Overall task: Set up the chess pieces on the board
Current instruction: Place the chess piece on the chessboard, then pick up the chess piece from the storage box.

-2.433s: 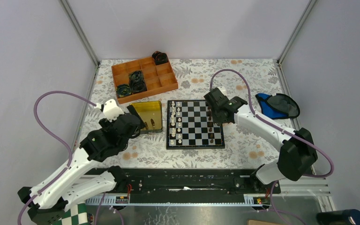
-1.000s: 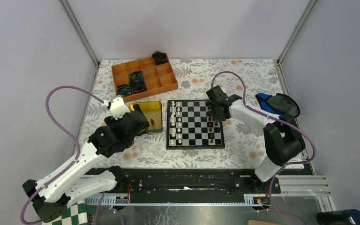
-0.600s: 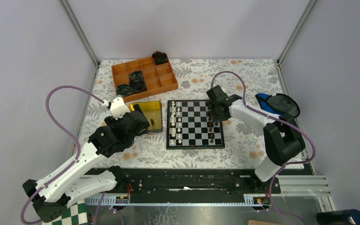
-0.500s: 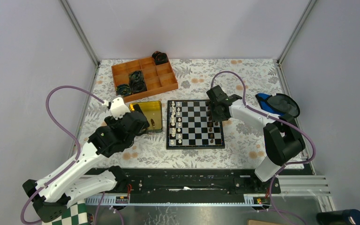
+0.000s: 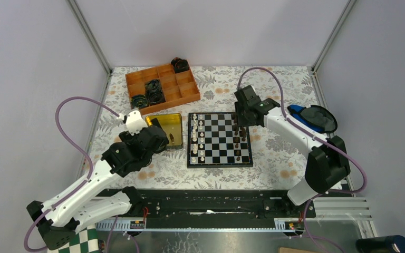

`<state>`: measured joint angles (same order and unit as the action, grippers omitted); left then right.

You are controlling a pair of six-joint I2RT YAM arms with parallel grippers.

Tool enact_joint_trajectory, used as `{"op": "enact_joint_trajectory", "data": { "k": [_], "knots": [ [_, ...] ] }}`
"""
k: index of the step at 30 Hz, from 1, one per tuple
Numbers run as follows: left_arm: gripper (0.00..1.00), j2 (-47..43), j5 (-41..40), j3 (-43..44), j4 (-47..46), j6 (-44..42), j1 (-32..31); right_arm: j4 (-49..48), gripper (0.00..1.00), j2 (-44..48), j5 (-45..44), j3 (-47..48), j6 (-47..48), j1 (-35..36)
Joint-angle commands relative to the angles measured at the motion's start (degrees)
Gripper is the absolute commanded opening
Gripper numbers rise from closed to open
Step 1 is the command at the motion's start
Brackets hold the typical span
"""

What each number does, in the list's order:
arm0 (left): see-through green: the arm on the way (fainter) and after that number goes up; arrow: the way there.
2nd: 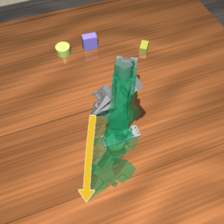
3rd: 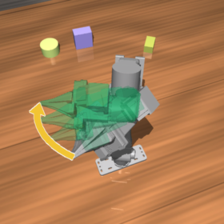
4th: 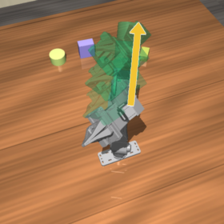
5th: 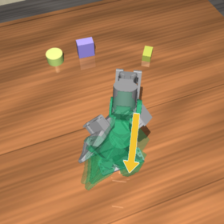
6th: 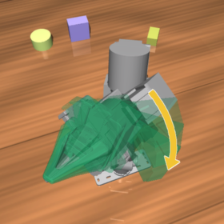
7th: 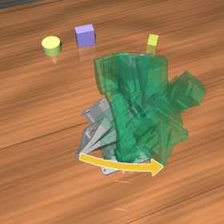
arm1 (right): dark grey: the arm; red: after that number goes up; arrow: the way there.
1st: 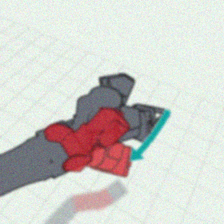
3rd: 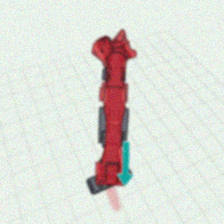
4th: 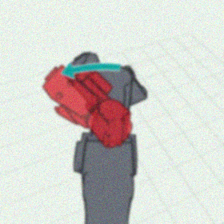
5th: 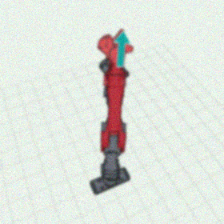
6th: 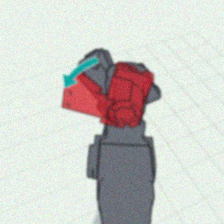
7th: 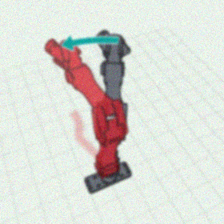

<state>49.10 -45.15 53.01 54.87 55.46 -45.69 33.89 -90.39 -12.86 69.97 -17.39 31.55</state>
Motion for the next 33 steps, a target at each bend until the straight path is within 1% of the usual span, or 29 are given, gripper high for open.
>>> {"op": "enact_joint_trajectory", "data": {
  "k": [1, 5, 9, 15, 25, 32, 33],
  "knots": [
    [0.99, 0.98, 1.09, -1.81, -4.55, -2.29, 0.43, 1.41, 0.42, 3.40, -0.89, 6.23, 1.72, 2.18],
    [0.99, 2.66, 2.78, -1.83, -6.24, -4.16, 1.09, 1.72, 0.42, 0.92, 0.67, 11.49, 3.50, 4.86],
    [0.99, 2.92, 4.69, -0.89, -7.28, -6.05, 2.02, 1.76, 0.41, -3.81, 2.69, 17.53, 6.18, 8.95],
    [0.99, 1.86, 7.23, 0.34, -7.61, -9.54, 4.55, 2.09, 0.41, -14.10, 6.96, 29.23, 9.48, 14.24],
    [0.99, -3.61, 10.31, 0.34, -4.36, -8.81, 7.09, 3.60, 0.40, -31.32, 11.37, 47.25, 14.61, 21.41],
    [0.99, -5.37, 10.43, 0.33, -2.87, -8.31, 7.22, 3.19, 0.40, -38.38, 12.77, 53.07, 16.65, 24.40],
    [0.99, -5.56, 10.43, 0.40, -2.66, -8.35, 7.25, 3.39, 0.40, -39.14, 14.04, 53.53, 16.75, 24.65]
  ]
}}
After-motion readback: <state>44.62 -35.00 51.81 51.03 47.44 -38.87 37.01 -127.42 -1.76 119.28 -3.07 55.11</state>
